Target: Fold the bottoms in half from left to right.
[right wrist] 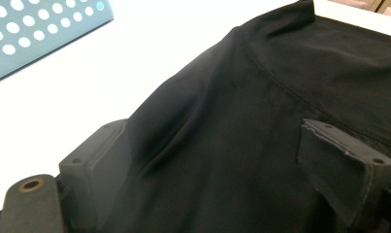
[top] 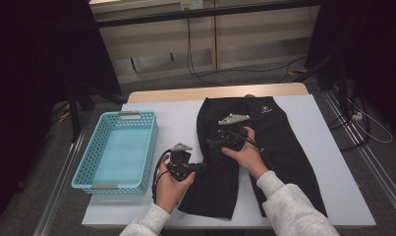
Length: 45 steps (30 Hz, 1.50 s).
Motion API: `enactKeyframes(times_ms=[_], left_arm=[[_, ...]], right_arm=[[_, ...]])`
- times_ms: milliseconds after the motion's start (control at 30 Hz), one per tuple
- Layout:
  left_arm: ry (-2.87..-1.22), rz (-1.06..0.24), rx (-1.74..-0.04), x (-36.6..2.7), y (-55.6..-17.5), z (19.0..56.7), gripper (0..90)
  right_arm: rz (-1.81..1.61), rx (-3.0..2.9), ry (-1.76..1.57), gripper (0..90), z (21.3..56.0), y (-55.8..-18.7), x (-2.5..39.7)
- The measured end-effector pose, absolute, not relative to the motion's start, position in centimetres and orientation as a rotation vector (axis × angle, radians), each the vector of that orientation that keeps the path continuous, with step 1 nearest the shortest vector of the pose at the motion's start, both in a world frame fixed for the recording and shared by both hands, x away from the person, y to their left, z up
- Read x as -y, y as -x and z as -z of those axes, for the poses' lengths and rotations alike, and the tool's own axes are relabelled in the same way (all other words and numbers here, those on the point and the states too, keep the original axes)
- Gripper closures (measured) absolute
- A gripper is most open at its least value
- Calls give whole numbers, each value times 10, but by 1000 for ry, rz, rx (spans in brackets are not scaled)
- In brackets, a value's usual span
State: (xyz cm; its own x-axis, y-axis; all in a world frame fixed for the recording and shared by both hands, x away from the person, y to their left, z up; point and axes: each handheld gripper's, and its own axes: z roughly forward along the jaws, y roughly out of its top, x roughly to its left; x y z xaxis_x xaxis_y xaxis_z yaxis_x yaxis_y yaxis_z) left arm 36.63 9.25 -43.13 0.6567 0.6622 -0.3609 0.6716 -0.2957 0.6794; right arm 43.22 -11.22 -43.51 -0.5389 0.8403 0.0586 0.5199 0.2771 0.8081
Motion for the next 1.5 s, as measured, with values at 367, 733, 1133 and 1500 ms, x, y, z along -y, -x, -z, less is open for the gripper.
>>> enactKeyframes(times_ms=[367, 733, 1133, 1500], left_arm=[[-2005, 13, -1024, -90, -368, 432, 893], [-2002, 12, -1004, -87, -367, 430, 893], [-1967, 6, -972, -85, -366, 426, 893], [-1970, 27, -916, -70, -364, 424, 893]], right_arm=[[-1133, -2207, -1185, 131, 438, -438, 96], [-1147, -2223, -1213, 174, 445, -447, 85], [-1134, -2254, -1212, 782, 449, -454, 92], [-1163, -2187, -1254, 900, 428, -436, 154]])
